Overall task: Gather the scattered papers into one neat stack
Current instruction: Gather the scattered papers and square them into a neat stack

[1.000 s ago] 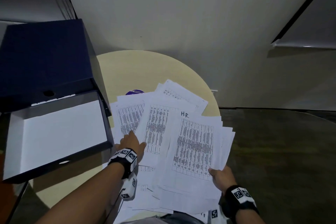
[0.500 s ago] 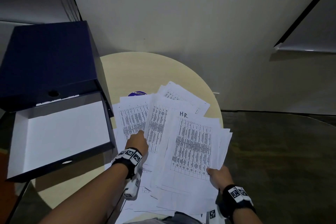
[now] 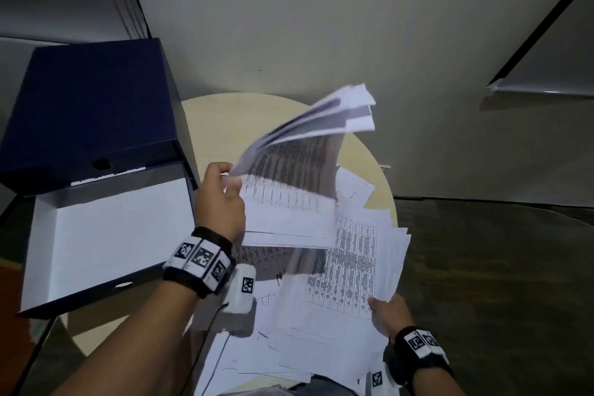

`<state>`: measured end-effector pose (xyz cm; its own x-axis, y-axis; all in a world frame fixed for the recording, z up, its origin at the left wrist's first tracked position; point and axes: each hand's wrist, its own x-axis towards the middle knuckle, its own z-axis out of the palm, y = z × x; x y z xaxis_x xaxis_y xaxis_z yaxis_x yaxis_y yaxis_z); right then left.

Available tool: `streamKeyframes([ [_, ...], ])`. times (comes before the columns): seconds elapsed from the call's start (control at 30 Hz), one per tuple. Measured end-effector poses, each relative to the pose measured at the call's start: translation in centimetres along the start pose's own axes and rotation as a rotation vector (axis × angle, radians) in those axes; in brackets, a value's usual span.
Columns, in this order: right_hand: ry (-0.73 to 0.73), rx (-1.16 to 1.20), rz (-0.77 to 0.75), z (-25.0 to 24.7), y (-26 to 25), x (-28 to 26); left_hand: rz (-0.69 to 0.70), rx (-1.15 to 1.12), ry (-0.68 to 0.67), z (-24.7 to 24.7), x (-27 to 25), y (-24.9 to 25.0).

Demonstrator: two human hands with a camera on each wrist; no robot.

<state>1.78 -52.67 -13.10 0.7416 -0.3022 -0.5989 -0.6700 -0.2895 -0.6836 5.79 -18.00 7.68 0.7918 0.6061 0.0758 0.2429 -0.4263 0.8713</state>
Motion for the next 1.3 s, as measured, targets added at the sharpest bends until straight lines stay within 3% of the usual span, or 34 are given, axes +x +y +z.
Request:
streamKeyframes([
  [0.13, -0.047, 0.091, -0.003, 0.2, -1.2, -1.1, -0.095, -0.157, -0.177, 0.7, -0.6, -1.5],
  [0.27, -0.113, 0.234, 0.076, 0.5, -1.7, -0.9, -0.298, -0.079, -0.357, 3.9, -4.0, -6.2],
  [0.43, -0.172, 0.460, 0.090, -0.3, -2.5, -2.1, -0.423, 0.089, -0.715, 7.2, -6.2, -12.0],
  [0.53, -0.153, 0.594, 0.207, -0.4, -2.2, -2.4, -0.489, 0.059, -0.607, 7.5, -5.8, -13.7],
  [0.63, -0.237, 0.523, 0.155, -0.4, -2.2, -2.8, -0.491, 0.081, -0.524, 7.3, -5.4, -14.6],
  [0.73, -0.277, 0.361, 0.031, 0.0, -0.2, -0.6, -0.392, 0.093, -0.607, 7.5, -6.4, -14.5],
  [0.83, -0.230, 0.197, -0.017, -0.4, 3.9, 3.4, -0.283, 0.201, -0.786, 8.2, -7.5, -14.5],
  [0.9, -0.181, 0.245, -0.023, -0.7, 1.6, 1.3, -0.240, 0.233, -0.874, 8.2, -7.6, -14.3],
  [1.0, -0.133, 0.214, -0.135, -2.3, -4.4, -3.6, -0.259, 0.128, -0.826, 7.4, -6.7, -12.5],
  [1.2, -0.242, 0.291, -0.452, -5.7, -12.1, -7.0, -0.286, -0.310, -0.725, 5.1, -2.2, -4.5],
  [1.3, -0.223, 0.319, -0.531, -5.5, -15.8, -8.9, -0.279, -0.600, -0.696, 3.5, -1.4, 0.0],
])
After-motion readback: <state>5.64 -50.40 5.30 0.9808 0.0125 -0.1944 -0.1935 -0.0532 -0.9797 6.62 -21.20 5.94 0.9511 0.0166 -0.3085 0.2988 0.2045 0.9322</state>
